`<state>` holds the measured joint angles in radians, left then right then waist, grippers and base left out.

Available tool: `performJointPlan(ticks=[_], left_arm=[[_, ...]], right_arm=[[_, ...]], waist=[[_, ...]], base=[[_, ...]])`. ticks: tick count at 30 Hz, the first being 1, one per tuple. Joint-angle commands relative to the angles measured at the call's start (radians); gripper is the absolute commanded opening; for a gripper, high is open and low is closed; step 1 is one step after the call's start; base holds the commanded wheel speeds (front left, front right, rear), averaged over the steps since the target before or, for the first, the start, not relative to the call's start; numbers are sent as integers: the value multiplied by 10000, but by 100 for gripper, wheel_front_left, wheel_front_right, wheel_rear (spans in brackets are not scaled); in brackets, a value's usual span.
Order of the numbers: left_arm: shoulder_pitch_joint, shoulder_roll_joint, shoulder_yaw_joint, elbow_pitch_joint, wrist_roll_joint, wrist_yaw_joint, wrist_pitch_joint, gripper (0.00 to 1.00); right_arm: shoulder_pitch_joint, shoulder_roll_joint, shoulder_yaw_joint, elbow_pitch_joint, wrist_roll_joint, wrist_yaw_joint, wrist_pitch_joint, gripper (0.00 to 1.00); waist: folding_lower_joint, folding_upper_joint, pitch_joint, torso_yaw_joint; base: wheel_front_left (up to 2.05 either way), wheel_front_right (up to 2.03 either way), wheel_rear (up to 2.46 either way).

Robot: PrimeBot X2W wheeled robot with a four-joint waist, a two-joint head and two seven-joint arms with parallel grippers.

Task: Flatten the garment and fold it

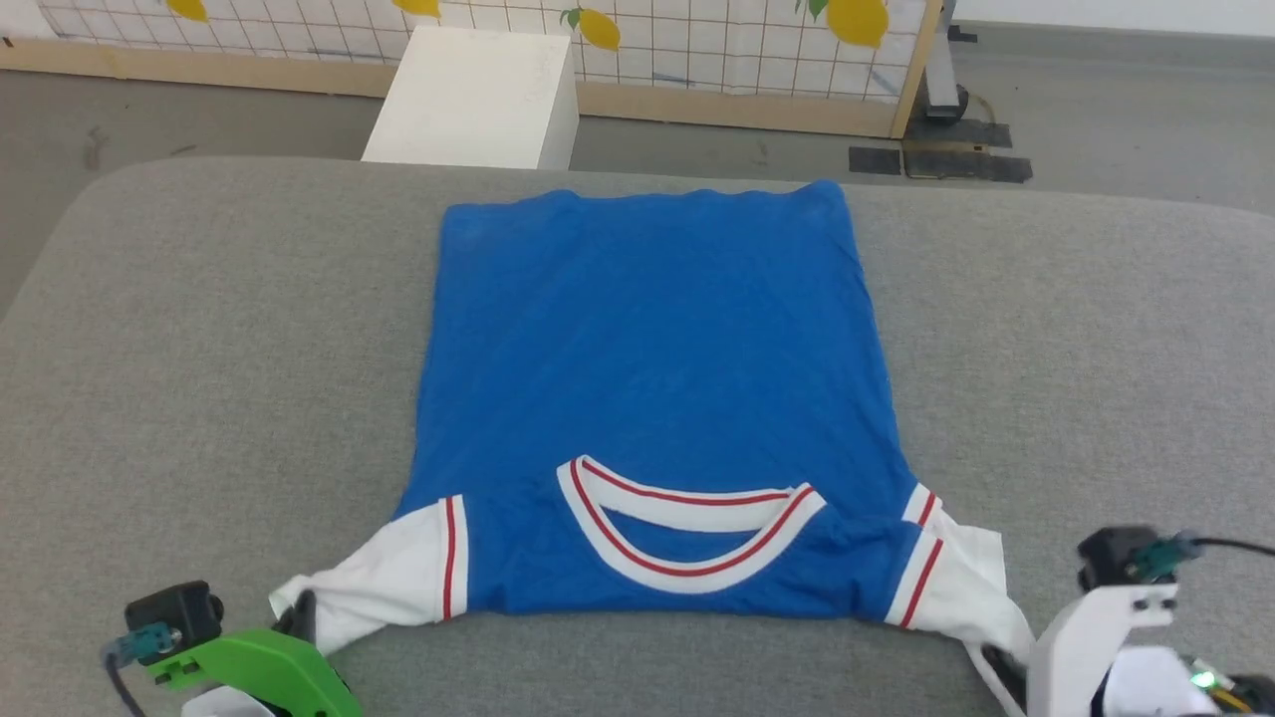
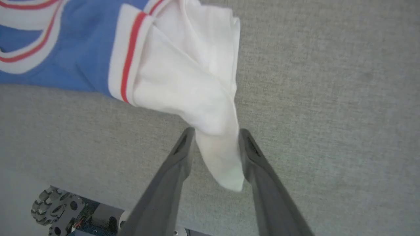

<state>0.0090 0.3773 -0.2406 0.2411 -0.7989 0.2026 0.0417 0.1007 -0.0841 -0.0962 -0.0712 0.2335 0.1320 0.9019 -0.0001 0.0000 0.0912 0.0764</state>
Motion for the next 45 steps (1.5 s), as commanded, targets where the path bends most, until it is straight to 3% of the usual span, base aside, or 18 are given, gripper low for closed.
performJointPlan(ticks=[1, 9, 13, 16, 25, 26, 28, 36, 45], left_arm=[[10, -25, 107, -121, -152, -93, -187, 0], [137, -94, 496, -1000, -249, -499, -1285, 0], [160, -278, 691, -1531, -528, -676, -1591, 0], [147, -271, 727, -1948, -566, -723, -1652, 0], [-274, -609, 562, -2843, -996, -1023, -1523, 0], [-535, -752, 499, -2949, -1162, -1234, -1543, 0], [-652, -829, 471, -2992, -1277, -1340, -1532, 0], [-823, -1026, 441, -3509, -1685, -1710, -1553, 0], [-998, -1228, 313, -3565, -1879, -1955, -1628, 0]], right_arm=[[-245, 70, -195, -179, 225, -13, -231, 100], [-1649, 324, -1478, -1035, 1470, -13, -2159, 100], [-2903, 334, -1833, -400, 1517, -13, -3078, 100], [-4116, 335, -1522, 349, 1002, -13, -3211, 100], [-8189, 337, -1220, 3044, -1195, -13, -2167, 100], [-9327, 317, -1192, 3830, -2172, -13, -1682, 100], [-10004, 302, -1308, 4292, -2706, -13, -1346, 100], [-12046, 160, -1344, 5467, -4765, -13, 1, 100], [-12582, 42, -1248, 6190, -5566, -13, 57, 100]], waist=[[1, 0, -30, -2], [1, 0, -17, -56], [1, 0, 309, 85], [1, 0, 751, 193], [1, 0, 2783, 1069], [1, 0, 3432, 1417], [1, 0, 3800, 1601], [1, 0, 5013, 2104], [1, 0, 5693, 2409]], base=[[0, 0, 0], [0, 0, 0], [0, 0, 0], [0, 0, 0], [0, 0, 0], [0, 0, 0], [0, 0, 0], [0, 0, 0], [0, 0, 0]])
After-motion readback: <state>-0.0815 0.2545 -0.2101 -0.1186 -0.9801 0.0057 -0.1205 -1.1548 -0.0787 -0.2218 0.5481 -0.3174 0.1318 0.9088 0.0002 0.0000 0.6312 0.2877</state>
